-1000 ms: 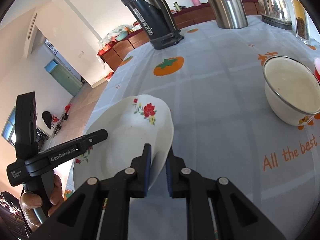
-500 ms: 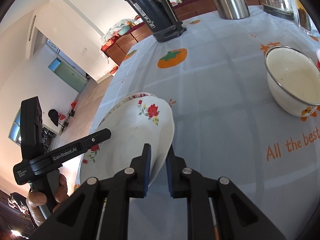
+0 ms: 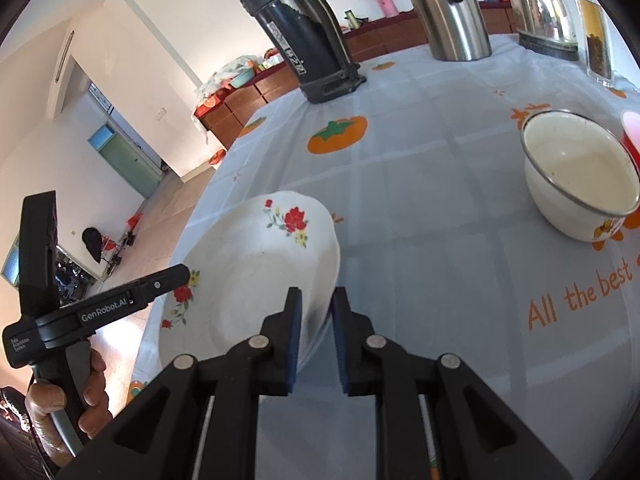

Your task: Organize plates and bowls

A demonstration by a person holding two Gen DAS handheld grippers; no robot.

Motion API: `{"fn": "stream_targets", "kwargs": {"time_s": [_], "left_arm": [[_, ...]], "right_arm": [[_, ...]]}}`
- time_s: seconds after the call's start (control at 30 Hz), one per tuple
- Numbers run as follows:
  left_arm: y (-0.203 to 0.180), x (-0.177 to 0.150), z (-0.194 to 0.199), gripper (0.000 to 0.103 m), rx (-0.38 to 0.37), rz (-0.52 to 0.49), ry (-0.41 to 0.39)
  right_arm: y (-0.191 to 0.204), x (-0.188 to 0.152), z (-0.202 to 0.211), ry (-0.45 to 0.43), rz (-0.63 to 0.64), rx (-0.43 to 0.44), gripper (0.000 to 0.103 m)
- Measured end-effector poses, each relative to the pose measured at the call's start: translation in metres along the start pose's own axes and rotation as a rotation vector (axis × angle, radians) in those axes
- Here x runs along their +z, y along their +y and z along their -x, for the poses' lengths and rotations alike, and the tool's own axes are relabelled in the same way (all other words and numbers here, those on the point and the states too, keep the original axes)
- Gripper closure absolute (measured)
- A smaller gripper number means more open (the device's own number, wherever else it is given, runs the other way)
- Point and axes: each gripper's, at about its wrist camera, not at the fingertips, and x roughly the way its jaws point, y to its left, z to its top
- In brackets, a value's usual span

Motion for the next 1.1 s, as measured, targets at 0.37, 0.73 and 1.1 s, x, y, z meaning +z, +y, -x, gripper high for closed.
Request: {"fn": "stream_targets", "kwargs": {"time_s": [0.37, 0.73, 1.1], "left_arm": [[-0.011, 0.002, 0.026, 0.052, 0.051, -0.016, -0.191], [-0.059, -0.027, 0.049, 0.052, -0.011, -0.045, -0.238], [-0.124, -0.056, 0.08, 0.051, -0.087, -0.08, -0.203]], "right_arm": [[-0.008, 0.007, 0.04, -0.099, -0.034, -0.001, 0.063], [-0.024, 0.002, 0.084, -0.11, -0.031, -0.008, 0.05], [-0.037, -0.004, 0.133, -0.123, -0.012, 0.033, 0.051]]}}
